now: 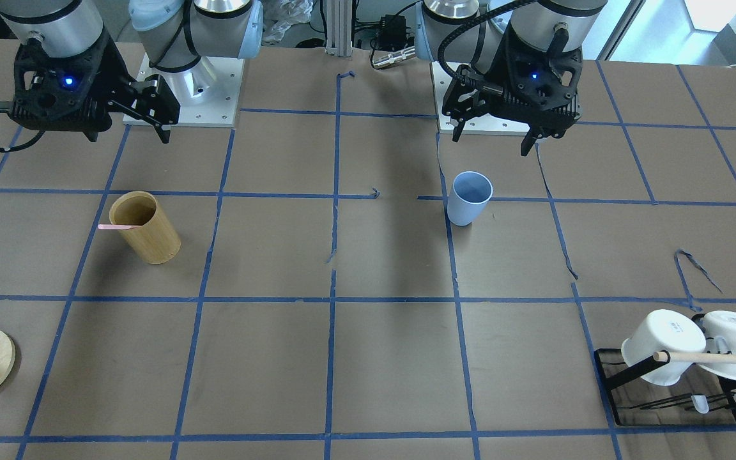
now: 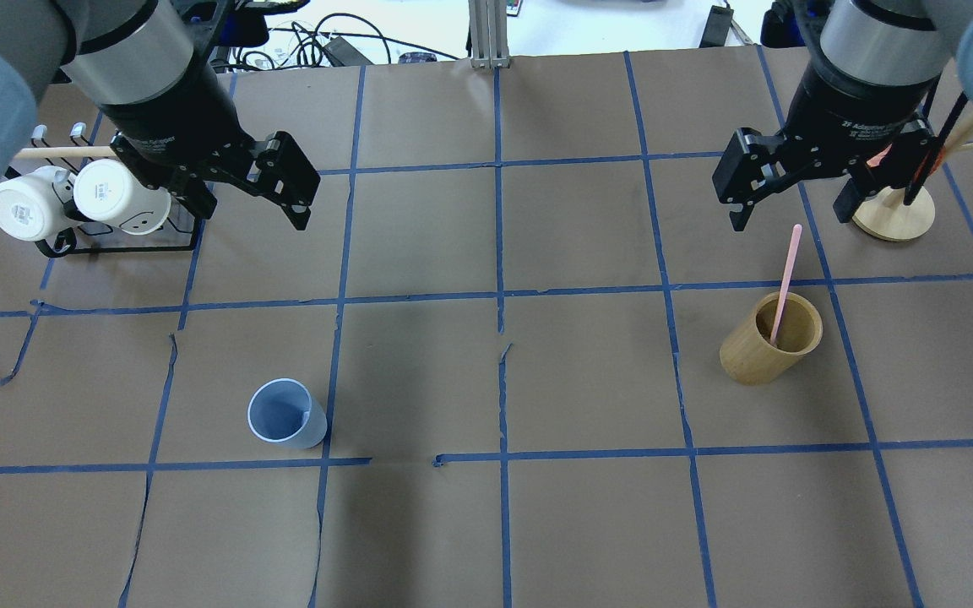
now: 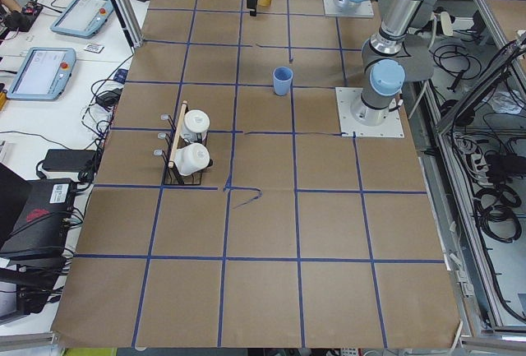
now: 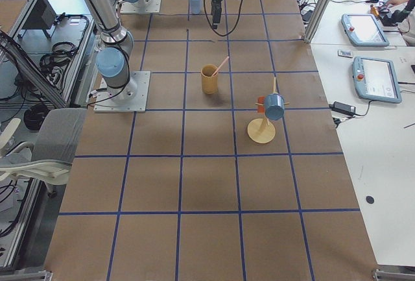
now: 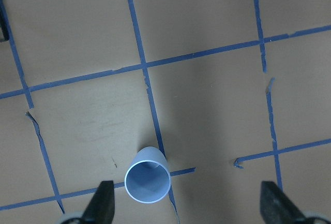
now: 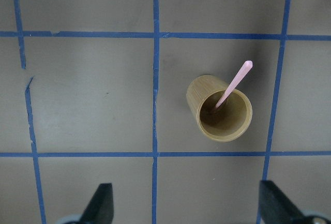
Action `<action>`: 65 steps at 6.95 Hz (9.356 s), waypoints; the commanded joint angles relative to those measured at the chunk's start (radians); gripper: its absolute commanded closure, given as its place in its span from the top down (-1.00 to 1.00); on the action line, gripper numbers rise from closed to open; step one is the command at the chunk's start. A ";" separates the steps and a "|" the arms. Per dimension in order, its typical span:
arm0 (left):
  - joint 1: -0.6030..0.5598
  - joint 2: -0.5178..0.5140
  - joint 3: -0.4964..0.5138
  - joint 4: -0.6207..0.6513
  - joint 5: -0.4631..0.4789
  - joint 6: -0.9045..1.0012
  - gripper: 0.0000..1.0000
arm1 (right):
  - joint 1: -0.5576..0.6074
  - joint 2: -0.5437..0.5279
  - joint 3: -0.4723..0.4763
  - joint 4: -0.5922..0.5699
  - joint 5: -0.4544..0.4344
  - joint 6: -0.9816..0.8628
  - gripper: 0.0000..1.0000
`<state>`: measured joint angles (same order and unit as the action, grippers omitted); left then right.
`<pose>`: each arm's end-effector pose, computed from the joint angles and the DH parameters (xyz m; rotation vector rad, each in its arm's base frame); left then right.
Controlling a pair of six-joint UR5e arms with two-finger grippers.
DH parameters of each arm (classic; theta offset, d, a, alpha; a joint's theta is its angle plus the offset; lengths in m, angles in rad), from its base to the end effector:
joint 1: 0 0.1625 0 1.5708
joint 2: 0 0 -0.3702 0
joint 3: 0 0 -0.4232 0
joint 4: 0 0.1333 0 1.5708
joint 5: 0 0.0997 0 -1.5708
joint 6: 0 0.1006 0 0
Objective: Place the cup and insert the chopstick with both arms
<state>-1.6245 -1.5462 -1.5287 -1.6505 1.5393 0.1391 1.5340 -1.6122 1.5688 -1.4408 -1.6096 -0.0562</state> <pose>-0.1637 -0.5035 0.4590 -0.2990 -3.0951 -0.0181 0.1110 -0.5025 0.4420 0.0327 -3.1037 -0.1371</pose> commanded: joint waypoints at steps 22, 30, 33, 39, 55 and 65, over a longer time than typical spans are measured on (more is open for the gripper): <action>0.023 0.015 -0.033 -0.003 -0.001 0.013 1.00 | -0.005 0.024 0.002 -0.135 0.000 0.010 1.00; 0.040 0.021 -0.045 -0.012 0.001 0.028 1.00 | -0.159 0.094 0.222 -0.508 0.005 -0.259 1.00; 0.043 0.023 -0.045 -0.017 0.002 0.036 1.00 | -0.160 0.095 0.309 -0.579 0.017 -0.263 0.86; 0.080 0.044 -0.080 -0.034 -0.005 0.075 1.00 | -0.160 0.087 0.310 -0.546 0.004 -0.263 -0.18; 0.140 0.041 -0.073 -0.054 -0.036 0.163 1.00 | -0.158 0.077 0.104 -0.332 0.037 -0.258 -0.76; -0.009 0.021 -0.078 -0.094 -0.024 -0.150 1.00 | -0.149 0.087 -0.081 -0.277 0.100 -0.251 -0.80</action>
<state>-1.6320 -1.5323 -1.5487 -1.7423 1.5145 -0.0180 1.3851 -1.5272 1.4901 -1.7136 -1.5138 -0.3077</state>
